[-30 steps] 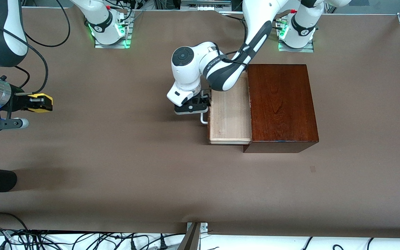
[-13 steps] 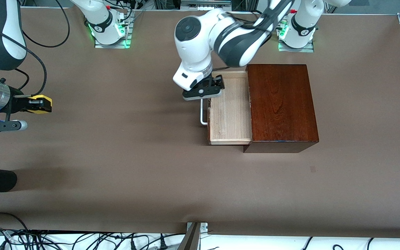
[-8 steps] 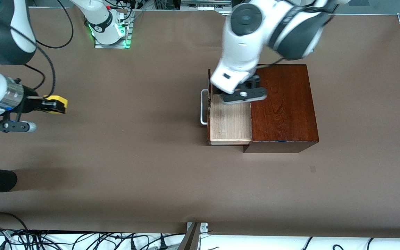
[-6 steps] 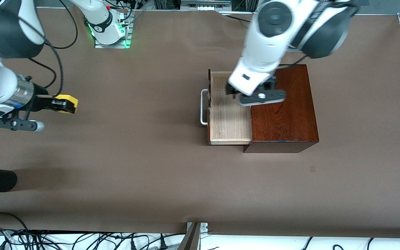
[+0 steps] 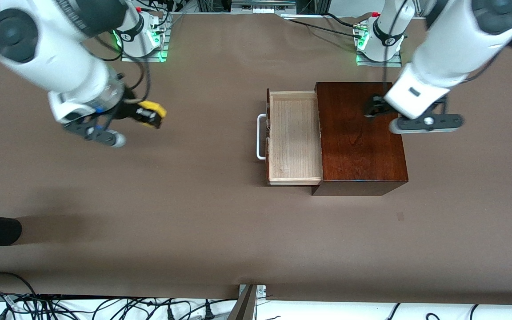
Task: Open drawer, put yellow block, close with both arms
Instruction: 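Release the handle with the left gripper while the right gripper carries the cube over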
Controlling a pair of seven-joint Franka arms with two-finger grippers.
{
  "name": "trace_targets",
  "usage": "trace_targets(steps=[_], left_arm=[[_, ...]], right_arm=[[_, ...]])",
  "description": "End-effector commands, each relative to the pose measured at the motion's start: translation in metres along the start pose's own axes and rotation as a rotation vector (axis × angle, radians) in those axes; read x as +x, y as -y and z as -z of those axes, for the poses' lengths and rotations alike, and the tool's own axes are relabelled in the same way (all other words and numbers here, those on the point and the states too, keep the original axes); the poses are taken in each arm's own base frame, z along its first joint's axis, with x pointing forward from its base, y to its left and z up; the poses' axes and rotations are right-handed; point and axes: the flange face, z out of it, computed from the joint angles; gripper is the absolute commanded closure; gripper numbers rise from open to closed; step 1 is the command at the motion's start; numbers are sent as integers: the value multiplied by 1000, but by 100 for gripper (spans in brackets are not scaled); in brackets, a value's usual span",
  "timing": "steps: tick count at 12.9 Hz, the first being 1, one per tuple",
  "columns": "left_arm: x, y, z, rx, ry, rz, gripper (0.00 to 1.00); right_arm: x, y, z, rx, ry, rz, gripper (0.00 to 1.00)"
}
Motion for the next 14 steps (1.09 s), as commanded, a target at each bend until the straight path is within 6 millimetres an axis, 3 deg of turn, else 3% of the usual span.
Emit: trace_targets(steps=[1, 5, 8, 12, 14], left_arm=[[-15, 58, -1, -29, 13, -51, 0], [-20, 115, -5, -41, 14, -58, 0], [-23, 121, -13, -45, -1, -56, 0], [-20, 123, -13, -44, 0, -50, 0], [-20, 122, -13, -44, -3, -51, 0]], right_arm=[[-43, 57, -22, 0, 10, -27, 98], [-94, 140, -66, 22, -35, -122, 98], [-124, 185, -98, 27, -94, -207, 98], [-138, 217, -120, 131, -99, -494, 98], [-129, 228, -144, 182, -109, -711, 98]])
